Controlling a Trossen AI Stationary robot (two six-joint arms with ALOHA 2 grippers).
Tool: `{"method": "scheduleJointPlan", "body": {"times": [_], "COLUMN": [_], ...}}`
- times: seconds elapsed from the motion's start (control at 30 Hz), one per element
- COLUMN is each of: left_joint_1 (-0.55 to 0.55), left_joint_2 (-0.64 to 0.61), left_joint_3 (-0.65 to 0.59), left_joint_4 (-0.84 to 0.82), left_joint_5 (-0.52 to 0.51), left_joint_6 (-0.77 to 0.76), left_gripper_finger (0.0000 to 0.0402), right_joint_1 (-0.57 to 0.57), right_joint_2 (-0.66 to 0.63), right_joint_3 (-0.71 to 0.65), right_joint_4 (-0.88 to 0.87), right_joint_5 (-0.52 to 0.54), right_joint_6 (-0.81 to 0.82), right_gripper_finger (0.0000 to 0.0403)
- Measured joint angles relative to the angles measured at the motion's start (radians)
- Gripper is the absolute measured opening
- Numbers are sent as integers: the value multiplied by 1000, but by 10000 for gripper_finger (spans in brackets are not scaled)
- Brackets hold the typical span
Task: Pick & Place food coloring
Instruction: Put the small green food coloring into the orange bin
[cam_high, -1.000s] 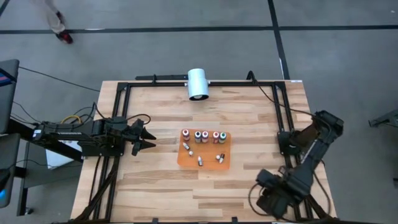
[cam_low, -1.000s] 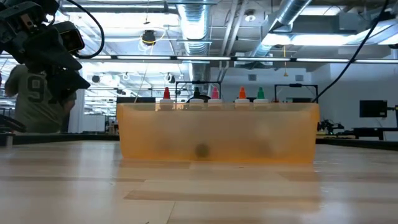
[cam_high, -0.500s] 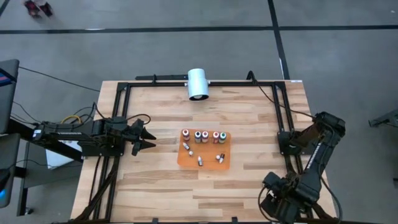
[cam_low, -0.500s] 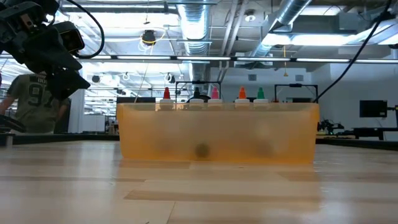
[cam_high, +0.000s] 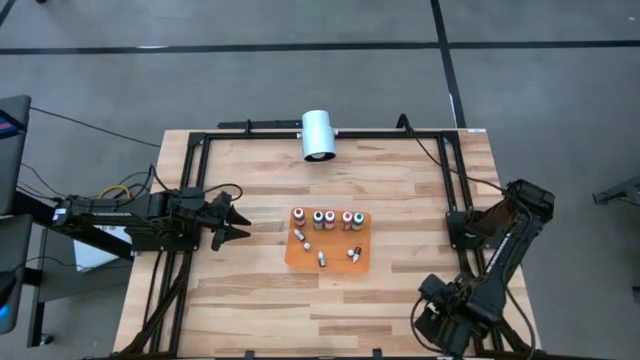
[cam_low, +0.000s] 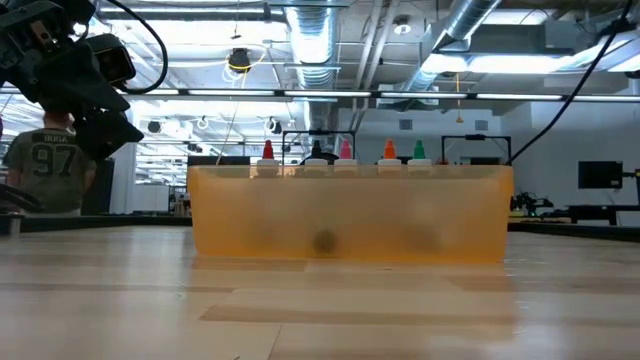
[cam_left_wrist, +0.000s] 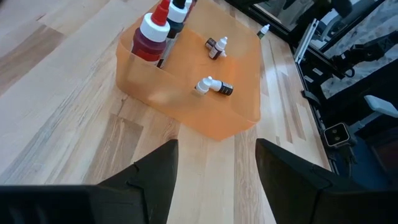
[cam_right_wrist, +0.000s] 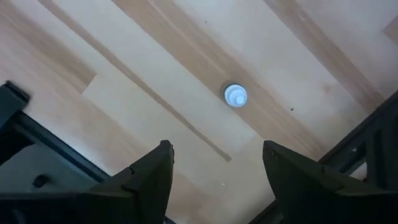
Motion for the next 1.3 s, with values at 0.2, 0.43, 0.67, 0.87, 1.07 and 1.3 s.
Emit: {"method": "scheduleJointPlan", "body": {"times": [0.2, 0.43, 0.67, 0.87, 1.07, 1.3], "left_joint_1": [0, 0, 0, 0, 0, 0], "left_joint_2": [0, 0, 0, 0, 0, 0], "left_joint_3": [0, 0, 0, 0, 0, 0], "left_joint_4": [0, 0, 0, 0, 0, 0], "left_joint_5": [0, 0, 0, 0, 0, -1], "left_joint_6": [0, 0, 0, 0, -1, -1], "left_gripper_finger": [206, 206, 206, 206, 206, 206], "right_joint_1": [0, -7, -22, -25, -33, -36], "right_joint_2": [0, 0, 0, 0, 0, 0], "right_joint_3": [-72, -143, -202, -254, -277, -284], "right_joint_4": [60, 117, 189, 217, 260, 268], "right_joint_5": [0, -1, -1, -1, 0, 1], "right_joint_6": [1, 1, 1, 56, 46, 43], "right_gripper_finger": [235, 235, 235, 235, 235, 235]}}
